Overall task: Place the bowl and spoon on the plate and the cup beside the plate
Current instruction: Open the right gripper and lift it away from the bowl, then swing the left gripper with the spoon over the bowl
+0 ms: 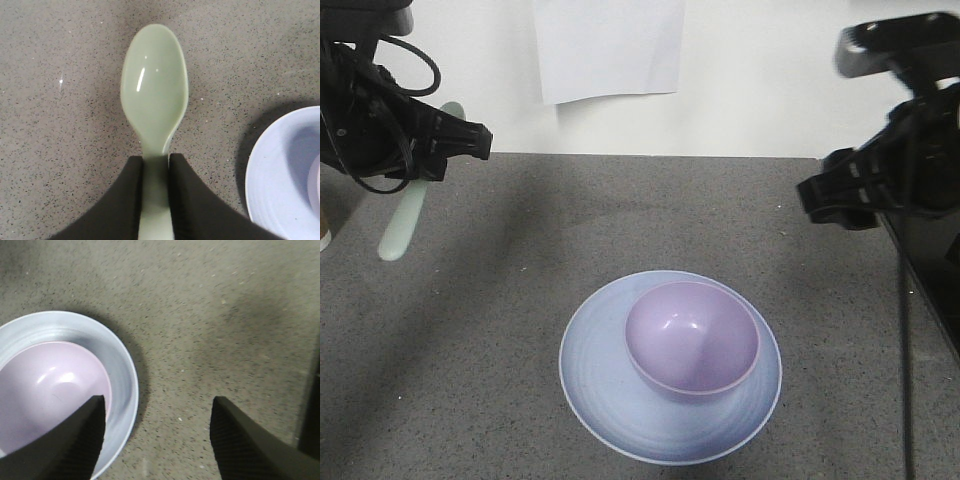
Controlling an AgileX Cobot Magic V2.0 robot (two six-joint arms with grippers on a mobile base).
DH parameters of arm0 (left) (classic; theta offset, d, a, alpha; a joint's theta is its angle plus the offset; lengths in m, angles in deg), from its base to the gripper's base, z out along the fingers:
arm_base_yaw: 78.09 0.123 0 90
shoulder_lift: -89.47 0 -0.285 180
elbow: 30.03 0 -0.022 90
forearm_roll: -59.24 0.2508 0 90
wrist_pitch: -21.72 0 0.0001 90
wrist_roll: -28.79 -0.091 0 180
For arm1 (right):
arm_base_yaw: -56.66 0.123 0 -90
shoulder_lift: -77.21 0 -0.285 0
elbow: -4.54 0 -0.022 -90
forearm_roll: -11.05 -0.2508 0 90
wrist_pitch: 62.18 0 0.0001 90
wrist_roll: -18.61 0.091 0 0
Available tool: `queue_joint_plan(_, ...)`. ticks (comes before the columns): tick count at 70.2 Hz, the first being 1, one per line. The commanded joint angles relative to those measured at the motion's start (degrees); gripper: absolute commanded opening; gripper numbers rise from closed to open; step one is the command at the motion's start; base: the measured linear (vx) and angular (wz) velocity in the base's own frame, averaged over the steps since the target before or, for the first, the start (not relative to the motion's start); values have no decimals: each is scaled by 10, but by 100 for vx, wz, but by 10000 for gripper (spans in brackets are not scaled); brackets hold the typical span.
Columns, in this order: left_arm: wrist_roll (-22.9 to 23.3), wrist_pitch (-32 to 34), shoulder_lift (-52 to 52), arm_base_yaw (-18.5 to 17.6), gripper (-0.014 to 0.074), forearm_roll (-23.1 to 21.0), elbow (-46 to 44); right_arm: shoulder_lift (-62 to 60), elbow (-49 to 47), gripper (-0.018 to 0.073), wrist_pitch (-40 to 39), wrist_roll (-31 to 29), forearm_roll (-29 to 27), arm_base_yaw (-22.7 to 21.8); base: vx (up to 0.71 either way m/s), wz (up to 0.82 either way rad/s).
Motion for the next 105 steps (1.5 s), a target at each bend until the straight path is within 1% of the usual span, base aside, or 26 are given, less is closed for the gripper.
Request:
queue_joint_plan(1,2,17,21,-2,-7,4,-15,-39,-18,453,-2,5,24,-2,0,0)
queue_joint_plan(9,2,13,21,-2,-7,4,-15,-64,-18,453,28,7,39,-3,0,0)
queue_joint_plan(15,-1,11,21,-2,-7,4,-15,-81,-18,453,36,16,50,-4,0,0)
queue_joint_plan(23,-35,11,21,-3,-6,-3,-15,-102,-18,453,38,19,50,-3,0,0)
queue_joint_plan(28,-66,11,21,-3,-6,-21,-15,-108,-18,453,43,18,50,-3,0,0)
queue_joint_plan(32,-82,12,21,-3,-6,-32,-15,-109,-18,453,45,18,51,-3,0,0)
queue_joint_plan(37,-112,13,21,-3,-6,-58,-15,-109,-18,452,49,18,51,-3,0,0)
queue_joint_plan(39,-131,13,21,-3,-6,-71,-15,-109,-18,452,49,17,51,-3,0,0)
queue_joint_plan(44,-175,13,21,-3,-6,-117,-15,-109,-18,452,49,17,51,-3,0,0)
queue_joint_plan(45,-182,13,21,-4,-6,-131,-15,-109,-18,452,49,17,51,-3,0,0)
queue_joint_plan(48,-198,15,21,-7,-8,-155,-15,-109,-18,452,49,17,51,-3,0,0)
queue_joint_plan(51,-216,19,19,-14,-8,-180,-15,-109,-18,452,48,17,50,-3,0,0)
queue_joint_plan(56,-234,27,13,-34,-8,-197,-15,-109,-18,452,48,17,50,-3,0,0)
queue_joint_plan(67,-272,34,-10,-98,-8,-202,-15,-109,-18,452,45,17,50,-3,0,0)
queue_joint_plan(74,-280,33,-35,-135,-8,-202,-15,-109,-18,452,45,17,50,-3,0,0)
queue_joint_plan(82,-283,39,-65,-163,-8,-203,-15,-109,-18,452,45,17,50,-3,0,0)
queue_joint_plan(89,-283,43,-88,-176,-8,-203,-15,-109,-18,452,45,17,50,-3,0,0)
queue_joint_plan(105,-283,70,-118,-176,-7,-235,-15,-109,-18,452,45,17,49,-3,0,0)
